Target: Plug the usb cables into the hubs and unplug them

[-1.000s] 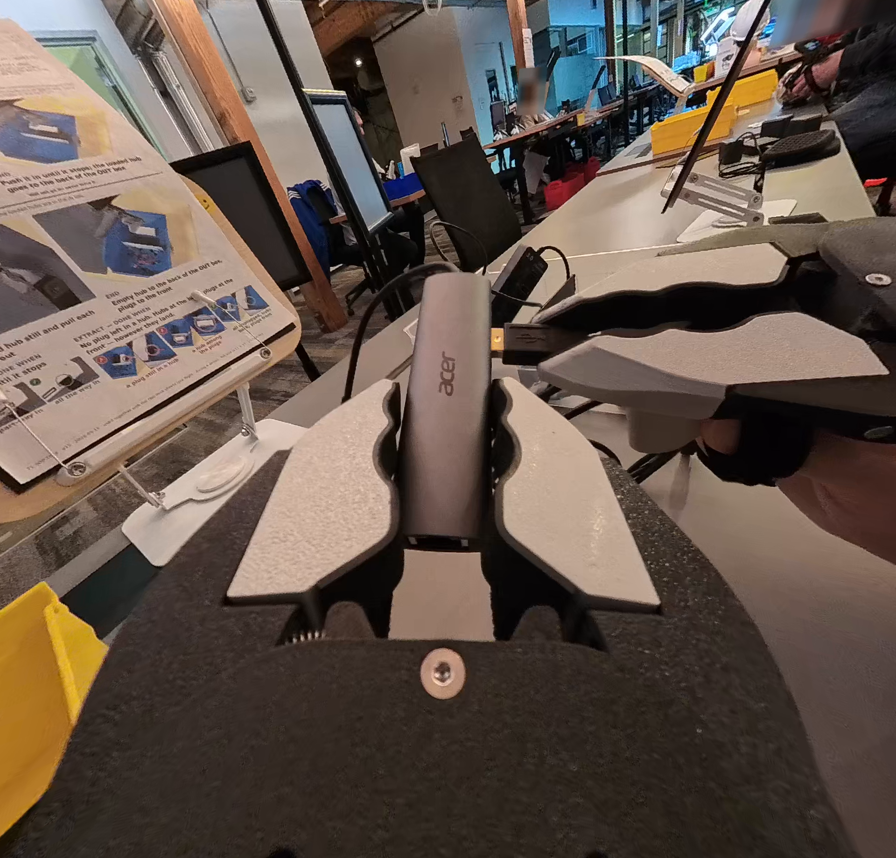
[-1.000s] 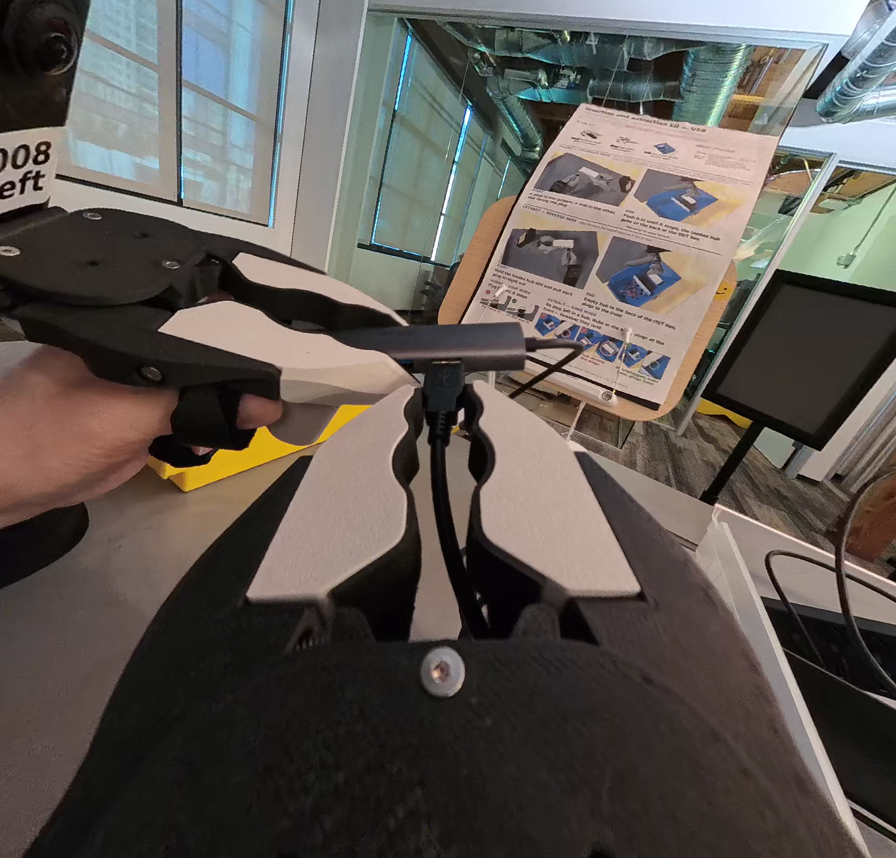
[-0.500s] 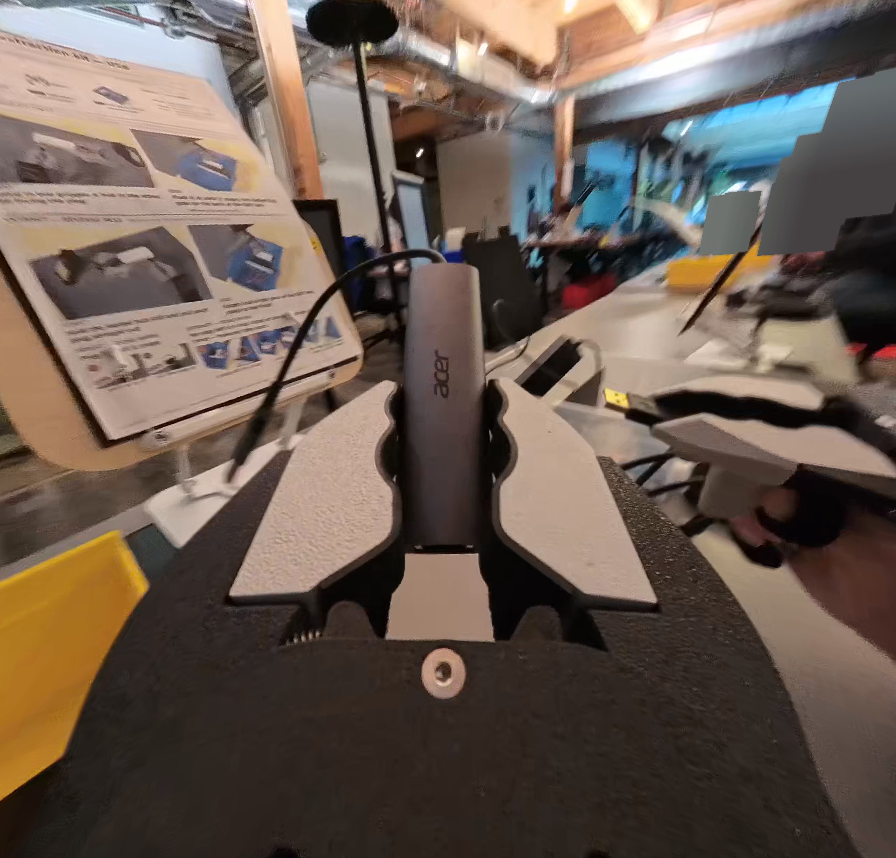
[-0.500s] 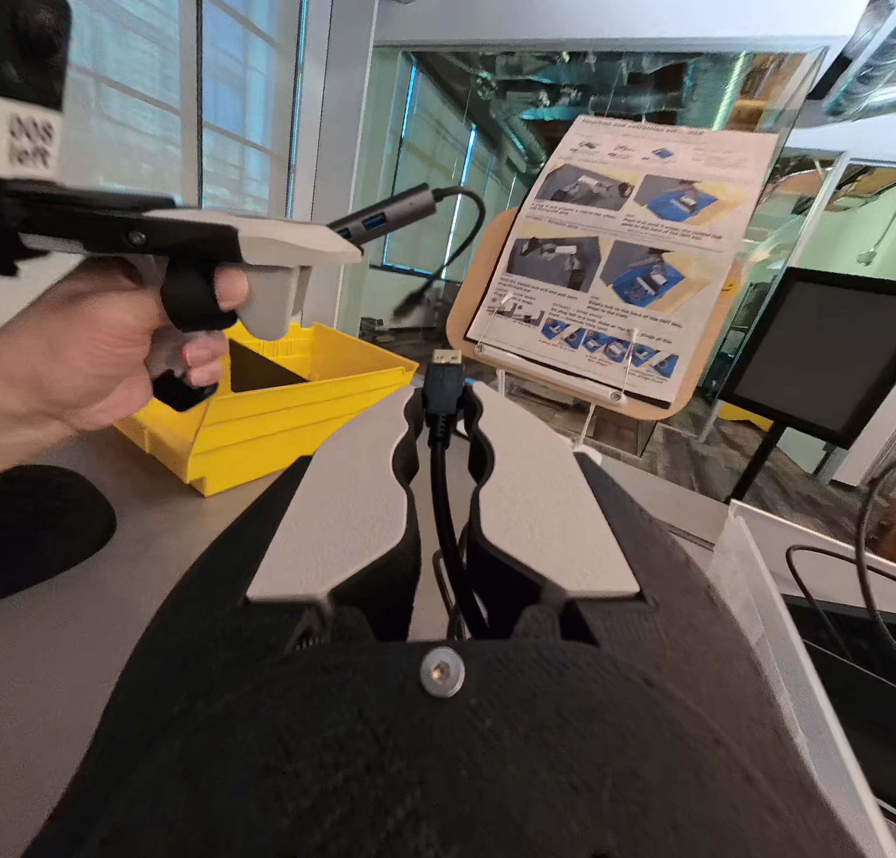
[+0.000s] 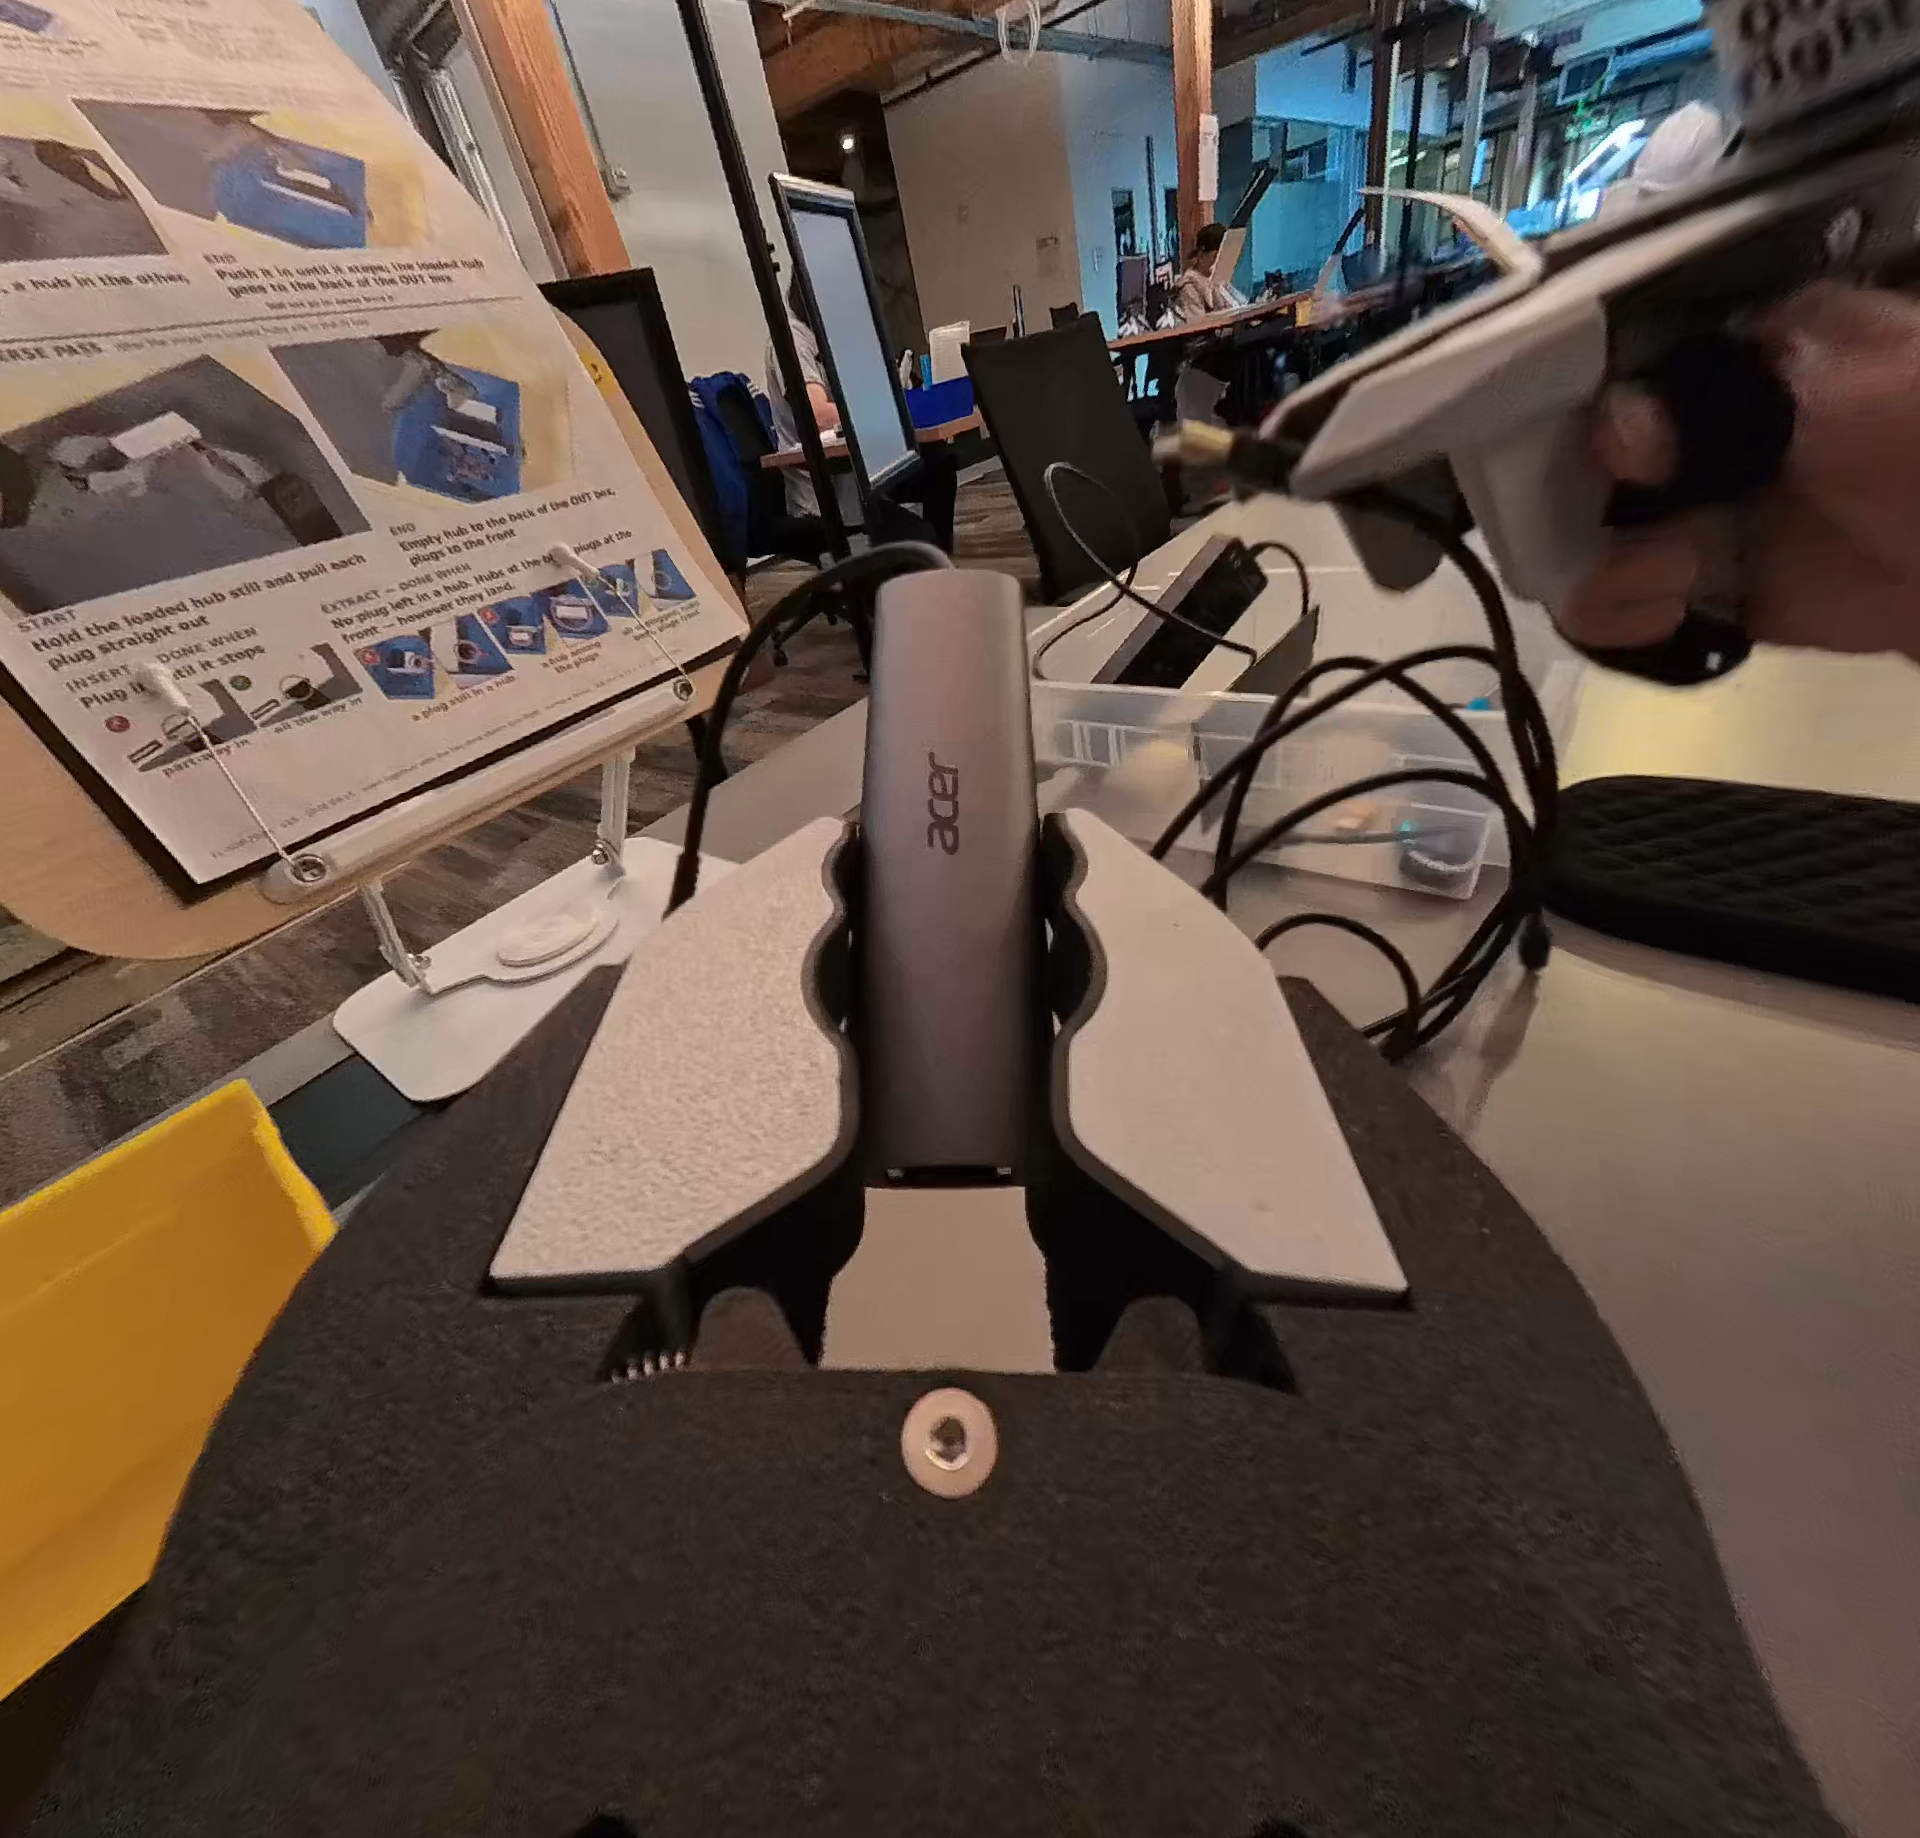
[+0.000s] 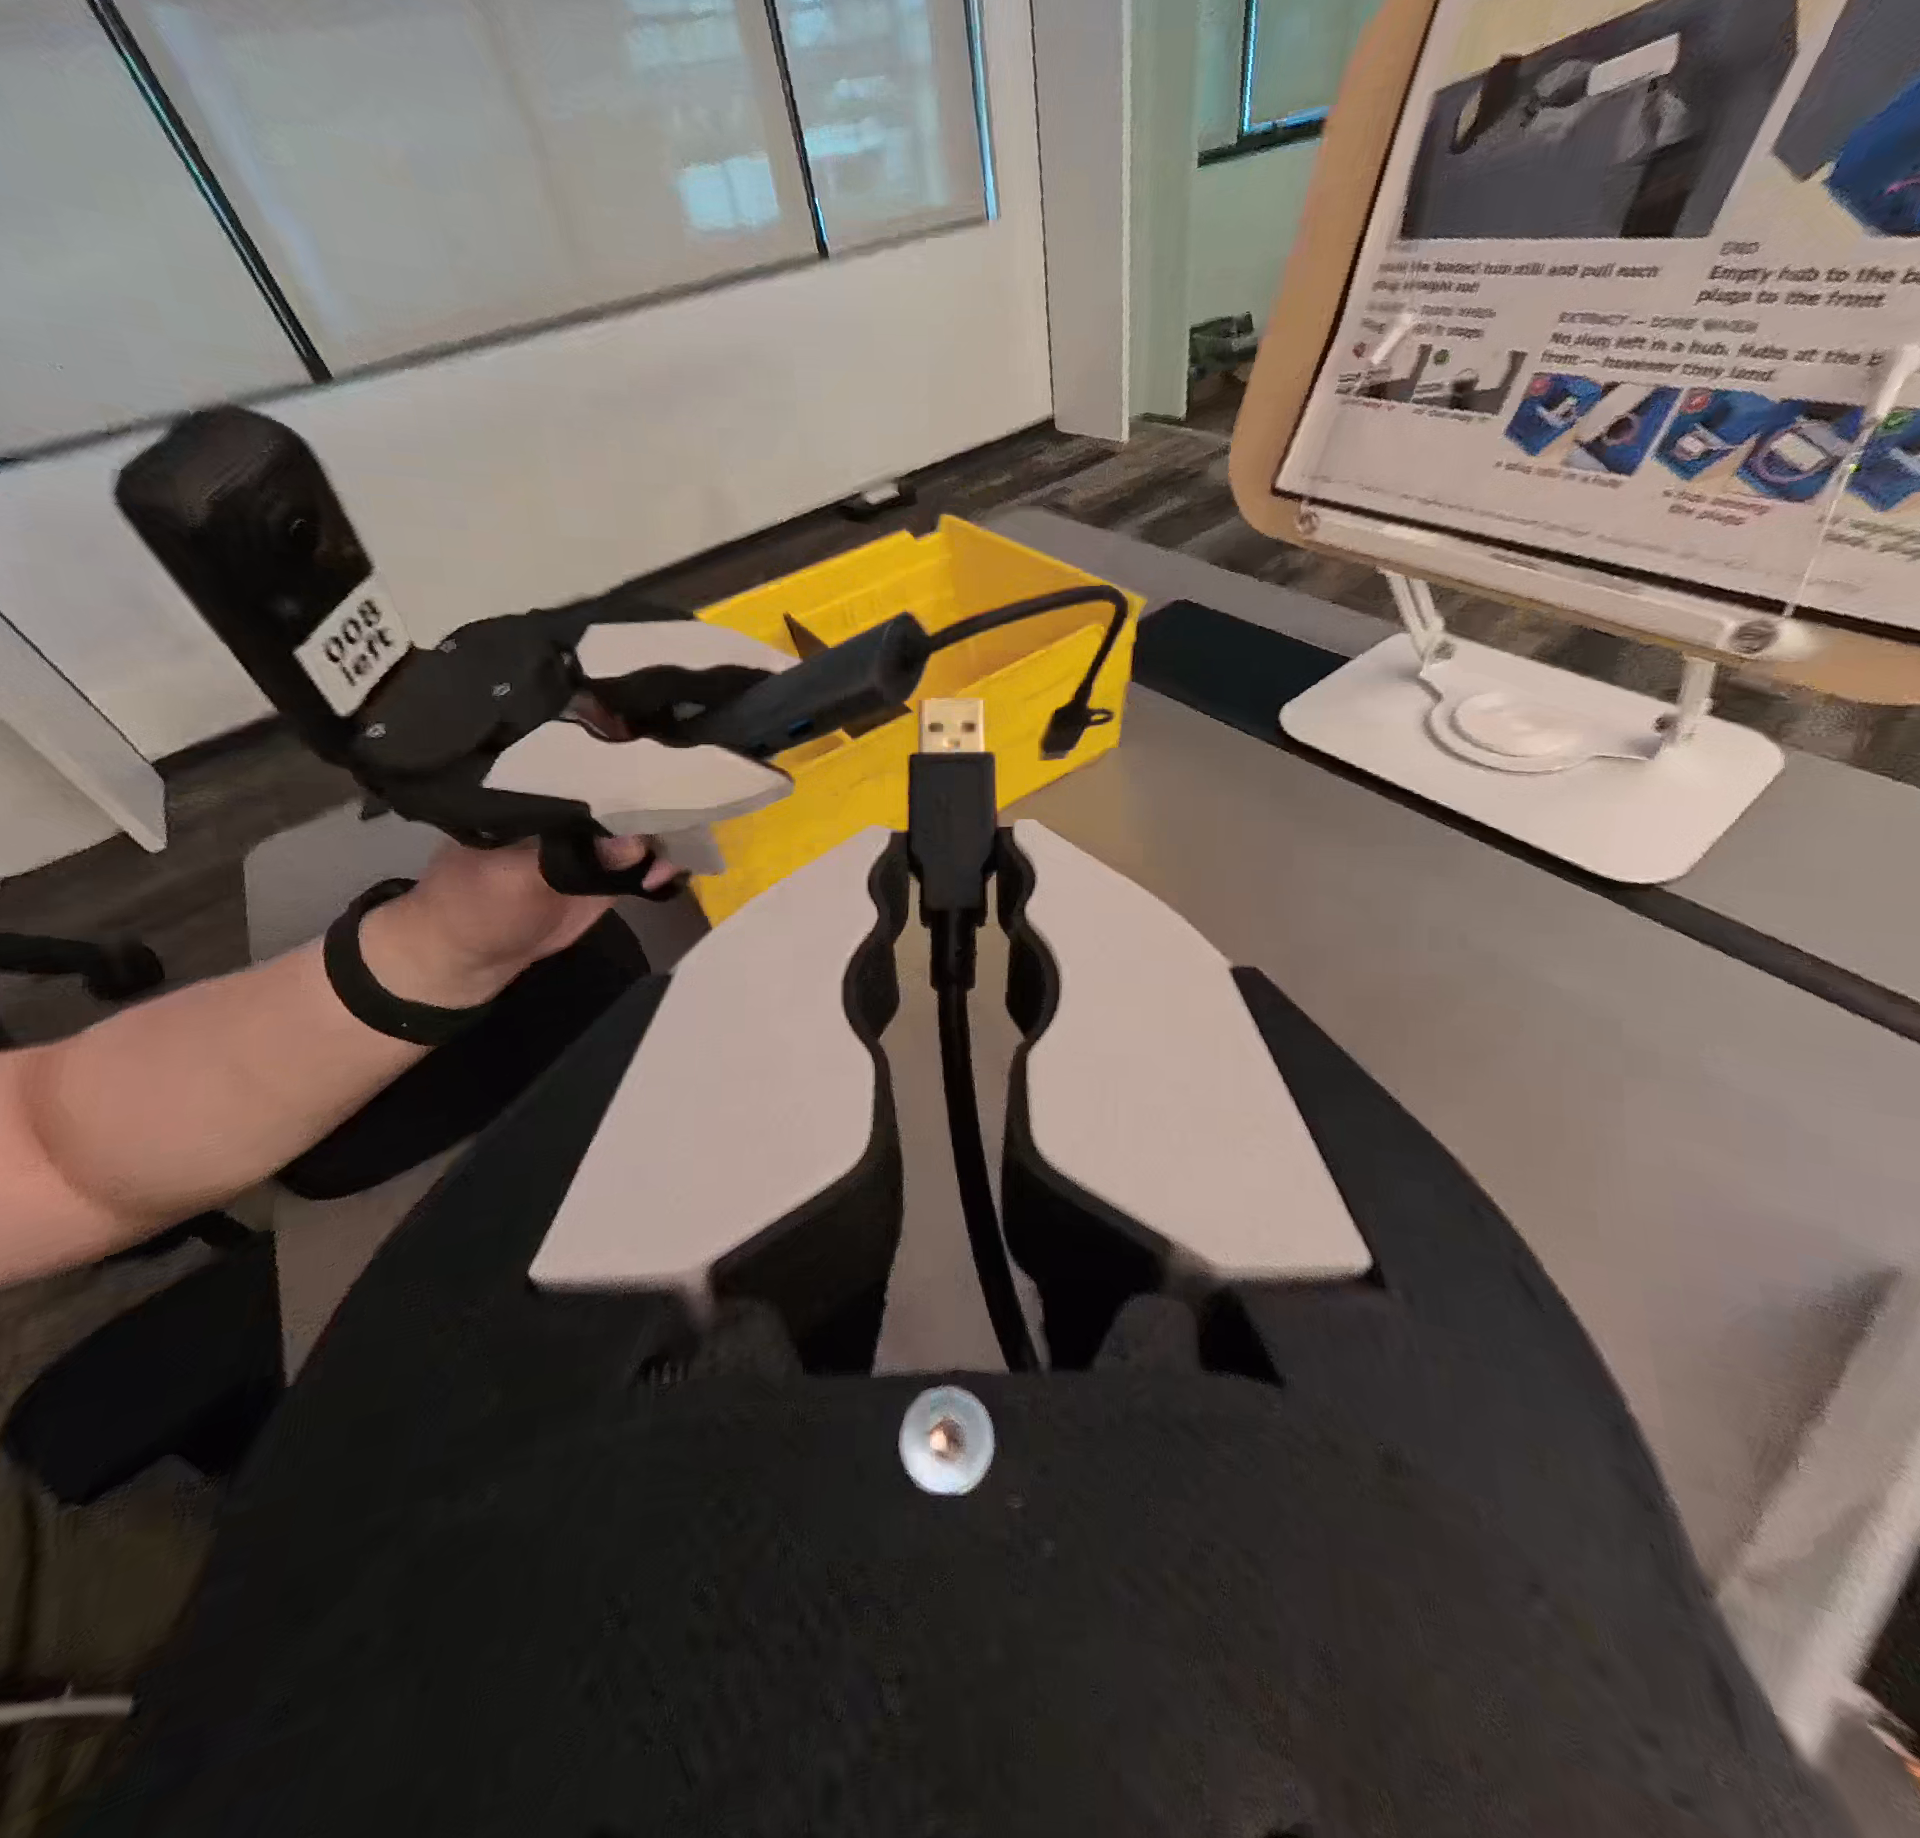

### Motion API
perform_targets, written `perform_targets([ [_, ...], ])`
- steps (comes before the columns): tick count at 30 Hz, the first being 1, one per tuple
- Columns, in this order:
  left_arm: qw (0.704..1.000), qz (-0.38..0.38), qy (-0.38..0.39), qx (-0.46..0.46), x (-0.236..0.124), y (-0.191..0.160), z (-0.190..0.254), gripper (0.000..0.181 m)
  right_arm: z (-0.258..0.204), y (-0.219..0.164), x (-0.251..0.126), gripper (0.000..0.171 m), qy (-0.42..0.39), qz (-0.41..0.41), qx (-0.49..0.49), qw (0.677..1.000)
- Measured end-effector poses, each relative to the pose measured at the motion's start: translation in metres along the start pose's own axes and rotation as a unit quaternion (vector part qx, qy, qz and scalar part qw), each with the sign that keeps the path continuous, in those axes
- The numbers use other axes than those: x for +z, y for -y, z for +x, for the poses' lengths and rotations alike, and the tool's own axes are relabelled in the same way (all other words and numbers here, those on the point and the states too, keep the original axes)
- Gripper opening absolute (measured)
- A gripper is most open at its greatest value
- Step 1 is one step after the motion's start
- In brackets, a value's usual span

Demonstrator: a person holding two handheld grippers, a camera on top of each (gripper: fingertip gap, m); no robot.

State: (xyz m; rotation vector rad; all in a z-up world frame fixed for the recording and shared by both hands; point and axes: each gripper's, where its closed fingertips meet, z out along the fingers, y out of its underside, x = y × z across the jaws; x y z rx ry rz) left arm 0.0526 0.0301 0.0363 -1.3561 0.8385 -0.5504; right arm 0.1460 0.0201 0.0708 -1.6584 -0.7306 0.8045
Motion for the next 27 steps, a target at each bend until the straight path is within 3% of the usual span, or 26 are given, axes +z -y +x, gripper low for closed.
perform_targets([
  [9,1.0,-0.025,0.01,-0.009,0.001,-0.015,-0.012,0.032,0.023,0.049,-0.018,0.017,-0.053,-0.103,-0.094,0.989],
  [11,0.999,-0.036,0.007,-0.013,0.003,-0.02,-0.012,0.032,0.025,0.029,-0.017,0.017,-0.049,-0.164,-0.081,0.982],
  [16,0.999,-0.047,-0.004,-0.007,0.007,-0.024,-0.005,0.032,0.047,-0.087,-0.018,0.017,-0.064,-0.338,-0.055,0.938],
  [19,0.998,-0.055,-0.007,0.002,0.009,-0.026,0.0,0.032,0.063,-0.131,-0.023,0.018,-0.074,-0.369,-0.048,0.925],
  [21,0.998,-0.062,-0.008,0.007,0.01,-0.029,0.001,0.032,0.065,-0.147,-0.025,0.021,-0.057,-0.376,-0.046,0.924],
  [23,0.998,-0.067,-0.008,0.007,0.011,-0.031,0.001,0.032,0.069,-0.154,-0.029,0.04,-0.051,-0.378,-0.059,0.923],
  [27,0.997,-0.071,-0.005,0.001,0.011,-0.033,-0.003,0.032,0.05,-0.124,-0.029,0.057,-0.021,-0.313,-0.135,0.94],
])
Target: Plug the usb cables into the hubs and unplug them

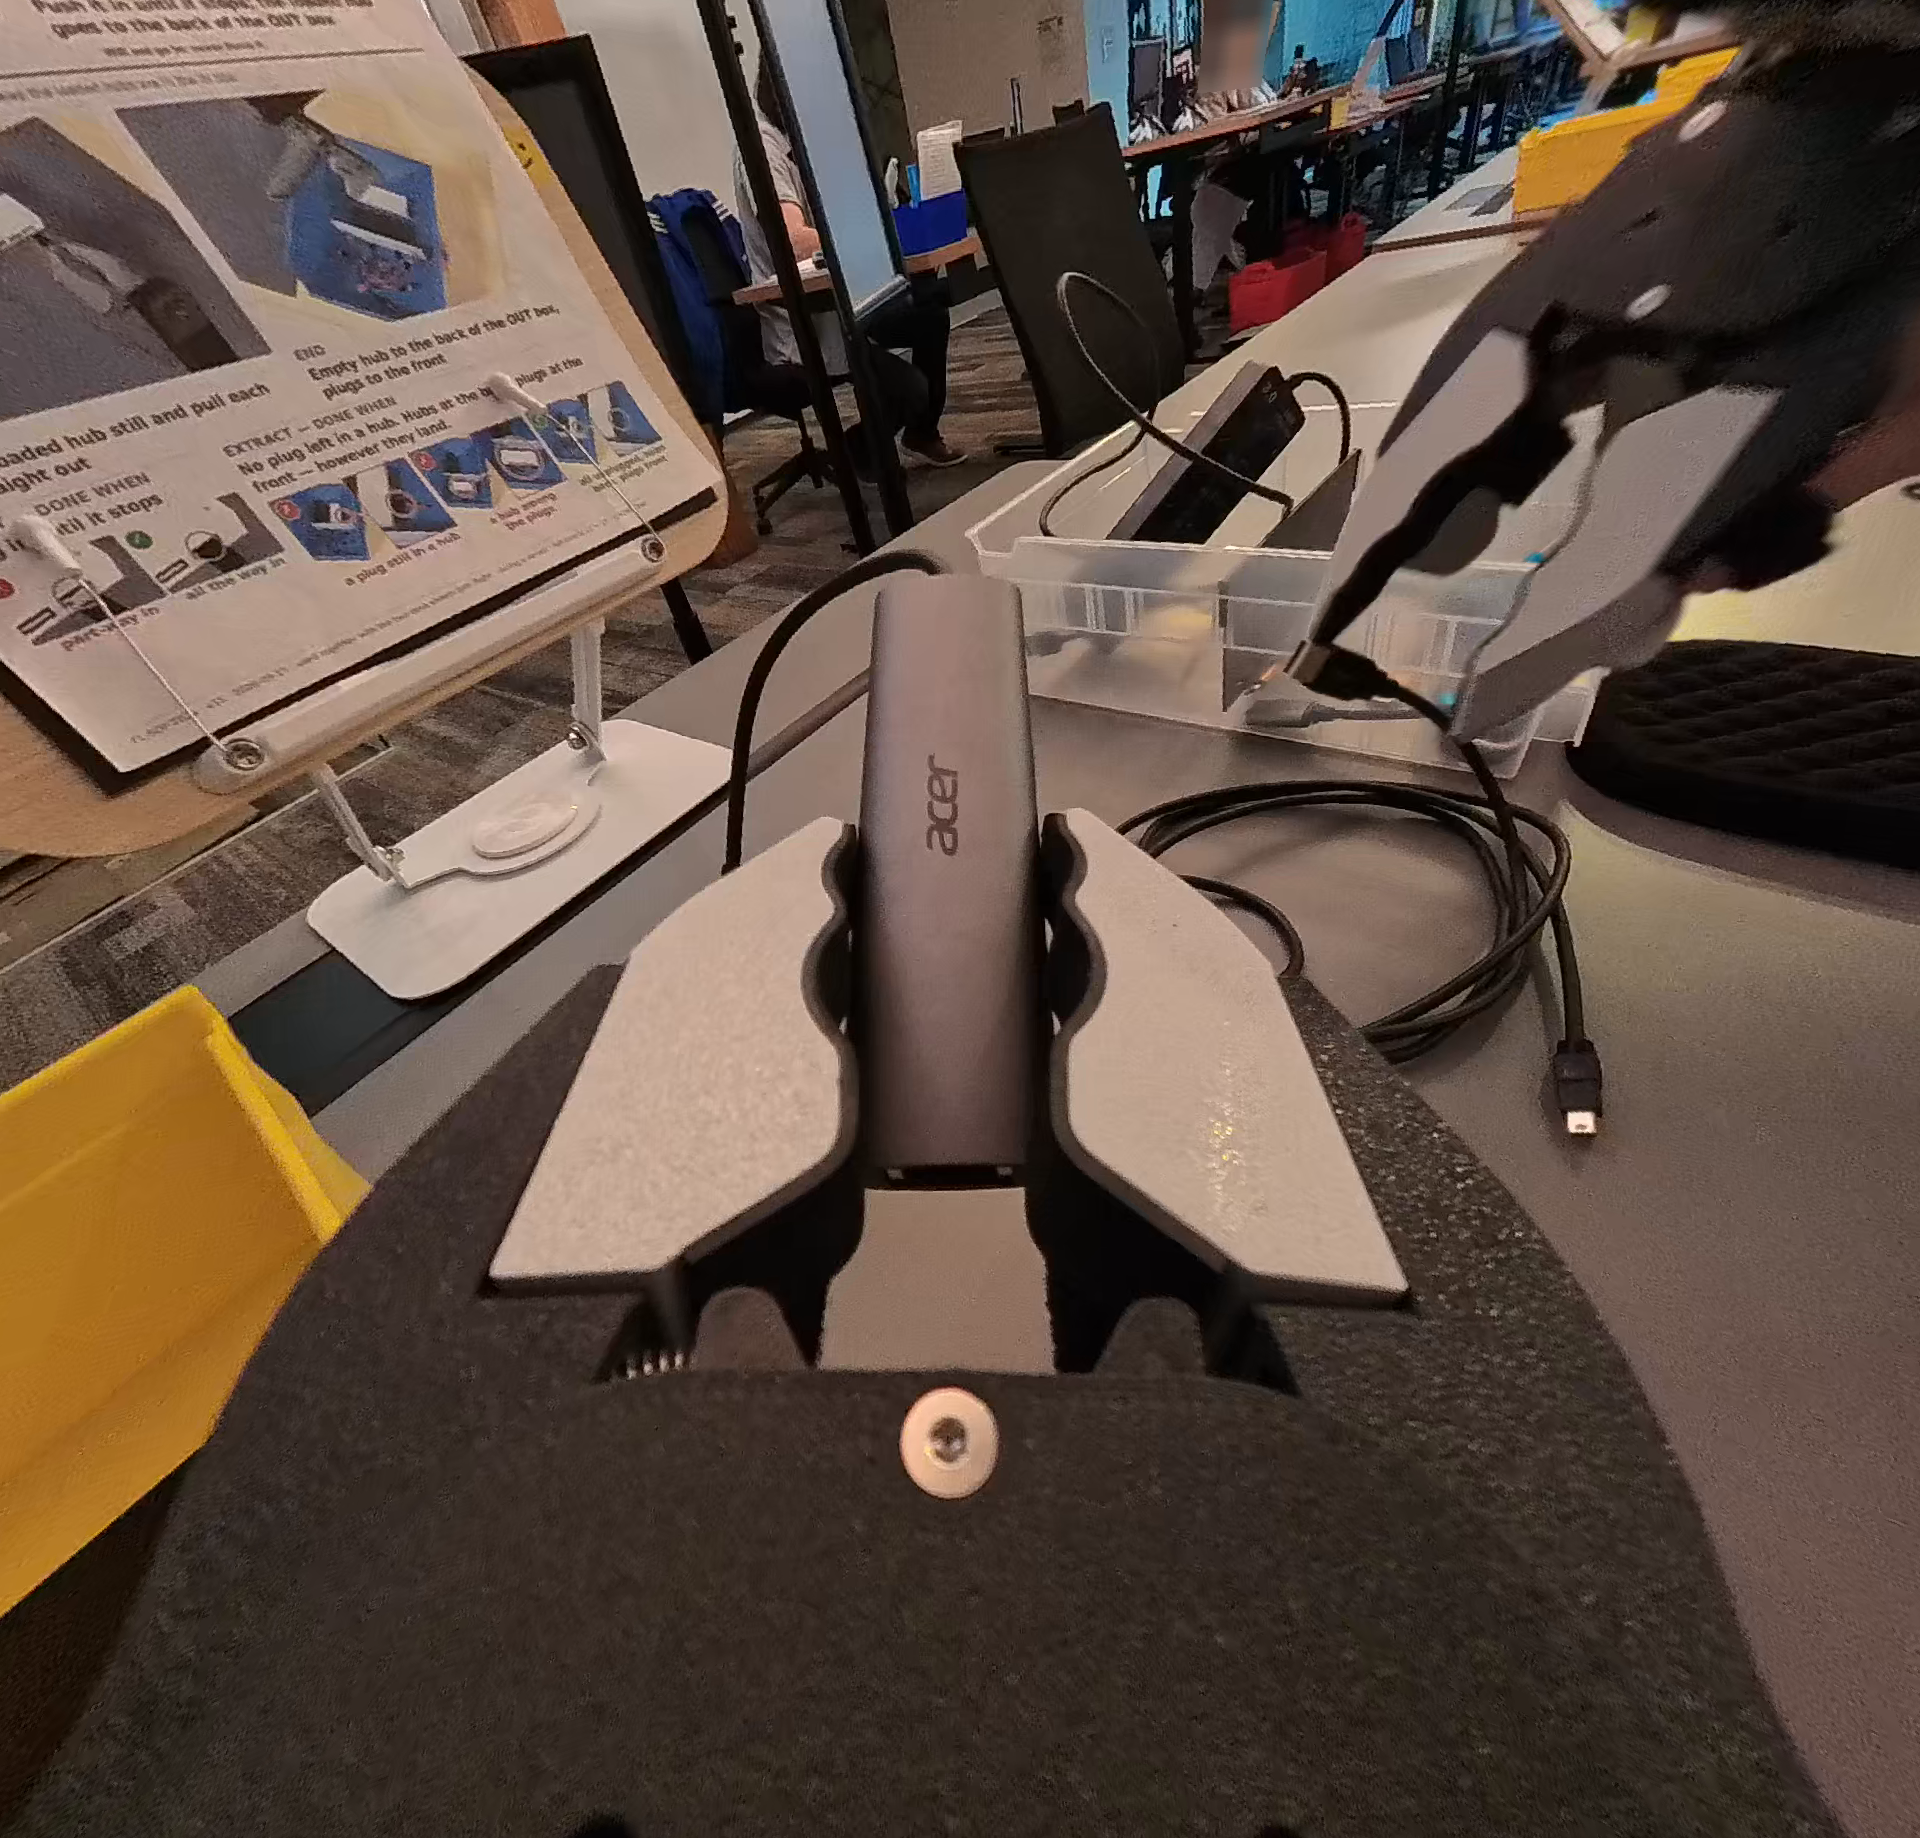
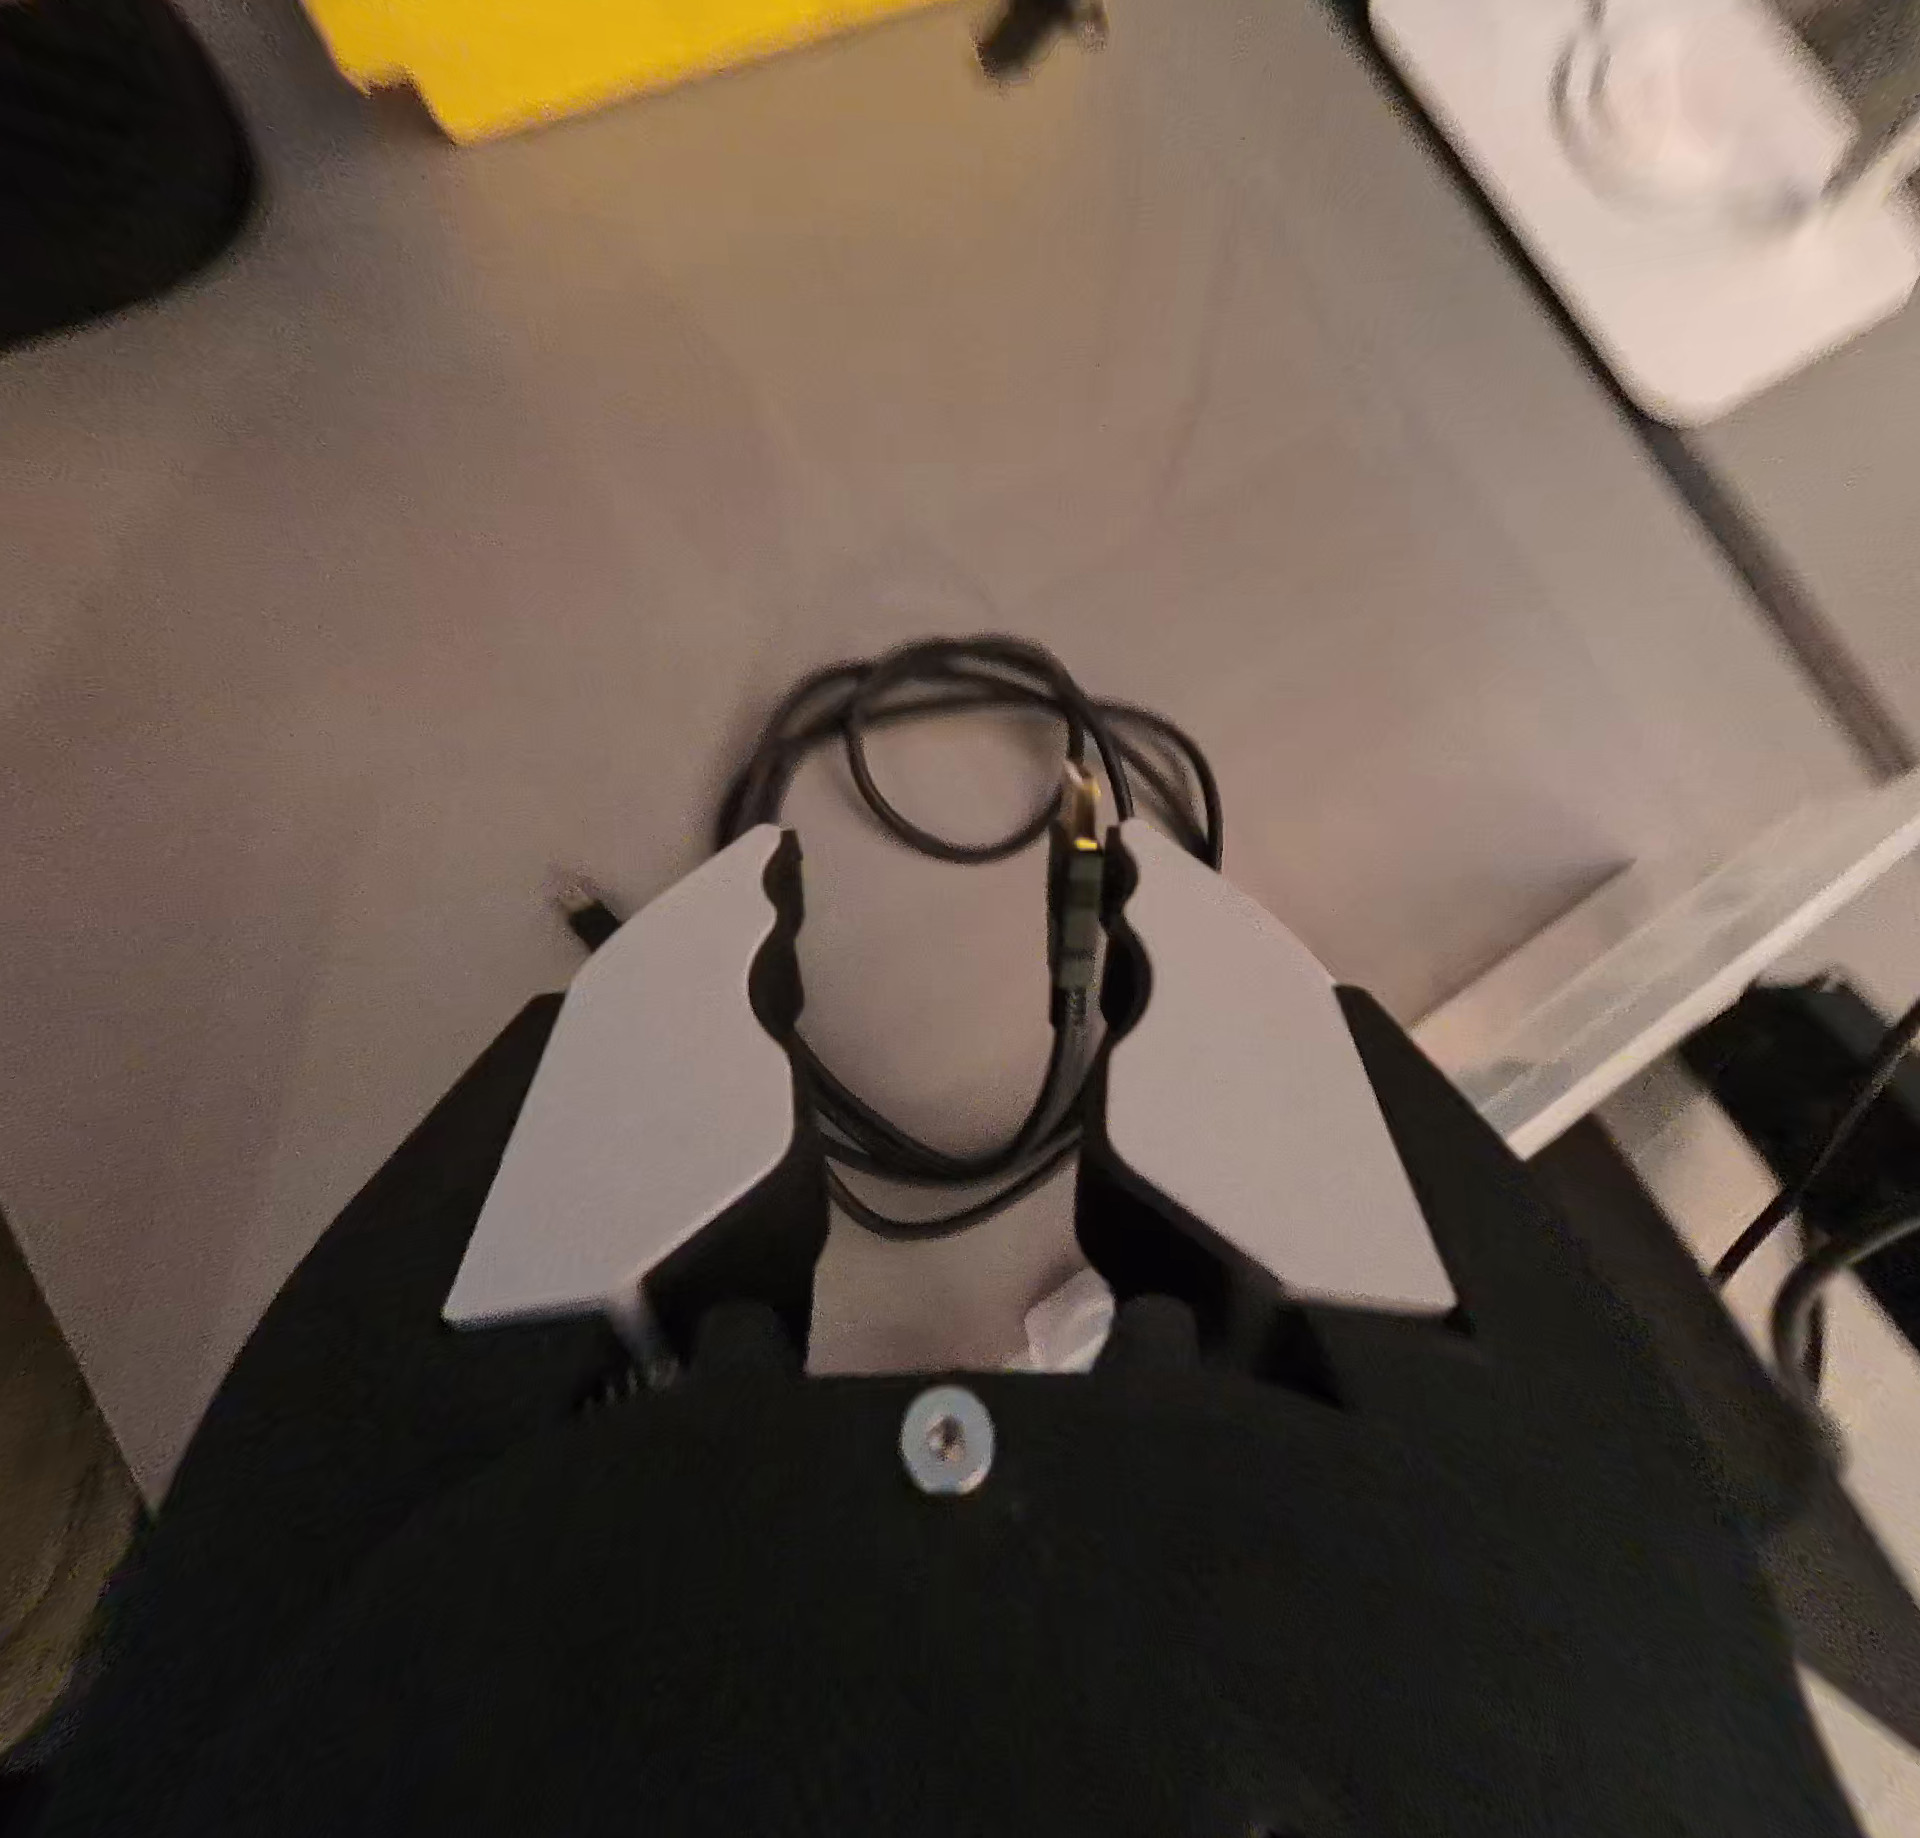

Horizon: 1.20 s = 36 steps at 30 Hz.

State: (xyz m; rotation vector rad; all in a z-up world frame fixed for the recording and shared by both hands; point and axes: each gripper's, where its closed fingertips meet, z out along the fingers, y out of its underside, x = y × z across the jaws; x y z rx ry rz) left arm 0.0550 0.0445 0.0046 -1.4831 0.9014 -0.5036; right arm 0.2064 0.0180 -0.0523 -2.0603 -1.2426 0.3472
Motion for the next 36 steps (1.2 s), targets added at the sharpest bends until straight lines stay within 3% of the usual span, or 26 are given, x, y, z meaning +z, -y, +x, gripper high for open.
perform_targets([
  [2,1.0,-0.001,0.004,-0.003,-0.001,-0.001,-0.003,0.032,-0.015,0.018,-0.015,0.063,-0.015,0.034,-0.042,0.998],
  [5,1.0,0.0,0.005,-0.006,-0.002,0.0,-0.005,0.032,-0.035,0.026,-0.025,0.066,-0.061,0.023,-0.116,0.991],
  [7,1.0,0.001,0.005,-0.005,-0.002,0.001,-0.005,0.032,-0.067,0.013,-0.011,0.063,-0.012,-0.004,-0.162,0.987],
  [10,1.0,-0.002,0.001,-0.001,-0.001,0.0,-0.002,0.032,-0.101,-0.034,0.023,0.057,0.088,-0.092,-0.187,0.974],
  [17,1.0,-0.004,-0.002,0.001,-0.001,0.0,0.0,0.032,-0.073,-0.089,0.048,0.053,0.083,-0.198,-0.182,0.96],
  [24,1.0,-0.004,0.01,0.02,-0.003,0.002,-0.002,0.032,-0.072,-0.091,0.056,0.032,0.129,-0.229,-0.13,0.956],
  [26,1.0,-0.002,0.013,0.022,-0.003,0.003,-0.002,0.032,-0.071,-0.089,0.057,0.014,0.131,-0.222,-0.135,0.957],
  [32,1.0,-0.002,0.015,0.019,-0.004,0.003,-0.005,0.033,-0.093,-0.074,0.055,0.013,0.171,-0.168,-0.134,0.962],
  [36,1.0,0.011,0.023,0.006,-0.007,0.006,-0.009,0.033,-0.101,-0.025,0.022,0.013,0.211,-0.061,-0.094,0.971],
])
